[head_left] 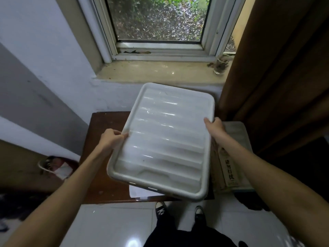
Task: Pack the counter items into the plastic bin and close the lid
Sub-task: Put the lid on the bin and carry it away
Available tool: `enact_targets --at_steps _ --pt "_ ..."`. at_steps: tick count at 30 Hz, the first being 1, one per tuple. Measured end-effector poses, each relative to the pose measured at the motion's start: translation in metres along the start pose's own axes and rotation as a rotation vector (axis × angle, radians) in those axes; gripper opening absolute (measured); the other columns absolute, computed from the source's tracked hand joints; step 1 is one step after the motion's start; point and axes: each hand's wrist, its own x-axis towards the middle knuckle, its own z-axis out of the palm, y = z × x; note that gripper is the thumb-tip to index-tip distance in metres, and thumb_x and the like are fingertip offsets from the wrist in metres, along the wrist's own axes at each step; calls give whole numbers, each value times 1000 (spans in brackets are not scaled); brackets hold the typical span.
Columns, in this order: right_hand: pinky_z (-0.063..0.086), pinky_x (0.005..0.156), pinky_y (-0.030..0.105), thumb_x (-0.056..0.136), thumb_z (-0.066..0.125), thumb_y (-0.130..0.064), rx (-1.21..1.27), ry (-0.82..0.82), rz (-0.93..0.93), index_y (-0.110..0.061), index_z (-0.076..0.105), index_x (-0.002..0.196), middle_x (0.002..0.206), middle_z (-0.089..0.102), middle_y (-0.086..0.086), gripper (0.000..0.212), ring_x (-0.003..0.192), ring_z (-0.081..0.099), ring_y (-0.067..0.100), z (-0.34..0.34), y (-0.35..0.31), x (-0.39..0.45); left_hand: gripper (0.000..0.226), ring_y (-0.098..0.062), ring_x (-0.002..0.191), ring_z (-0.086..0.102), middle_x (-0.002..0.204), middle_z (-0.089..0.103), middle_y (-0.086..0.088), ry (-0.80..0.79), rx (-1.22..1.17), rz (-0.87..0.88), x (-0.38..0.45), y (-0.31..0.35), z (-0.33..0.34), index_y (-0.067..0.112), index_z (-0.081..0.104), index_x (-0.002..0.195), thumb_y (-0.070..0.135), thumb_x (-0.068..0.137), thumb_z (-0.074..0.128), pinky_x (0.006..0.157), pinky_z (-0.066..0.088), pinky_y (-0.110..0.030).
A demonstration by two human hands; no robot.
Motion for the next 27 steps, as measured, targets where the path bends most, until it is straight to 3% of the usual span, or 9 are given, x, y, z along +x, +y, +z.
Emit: enact_targets --at_steps 3,9,13,17,22,24,27 --pt "45 93 36 94 56 -41 -57 -15 -57 -2 58 125 127 62 17 49 115 57 37 3 -12 10 37 -25 90 65 96 68 -10 -22 -23 -55 -9 -5 5 5 70 94 40 83 73 69 52 -33" --pt "45 96 36 97 54 -38 -104 -95 -114 -3 59 128 127 62 17 47 117 57 36 16 -25 16 38 -20 69 63 78 67 -9 -1 -16 -97 -25 -26 8 3 71 84 41 82 74 59 52 -31" --pt "44 88 32 99 50 -35 -105 -153 -118 -6 57 131 127 62 15 44 115 58 33 27 -24 11 37 -25 78 68 86 70 -13 -40 17 -158 -31 -40 10 5 69 83 42 83 73 73 60 -40" --pt "42 80 28 98 50 -38 -60 -201 -106 -11 56 132 124 64 10 44 105 61 28 29 -16 10 41 -25 86 68 95 67 -11 -70 52 -188 -35 -45 14 7 64 95 45 83 71 79 60 -43" --pt "41 78 28 96 56 -39 -24 -237 -105 -11 50 138 126 61 7 51 105 60 23 24 -1 -7 55 -21 90 64 110 59 -7 -166 90 -162 -35 -41 7 10 52 115 53 85 66 63 58 -31" --pt "46 81 31 92 59 -45 -78 -188 -131 -11 54 134 125 61 8 54 108 60 25 25 12 -17 59 -20 93 64 114 59 -7 -109 16 -93 -34 -44 7 10 52 121 55 85 64 63 56 -28" --pt "50 87 36 87 63 -49 -54 -130 -136 -11 55 132 127 59 7 59 109 60 25 26 30 -23 56 -16 95 61 113 64 -5 58 -54 1 -32 -45 14 9 61 120 56 89 58 75 50 -29"
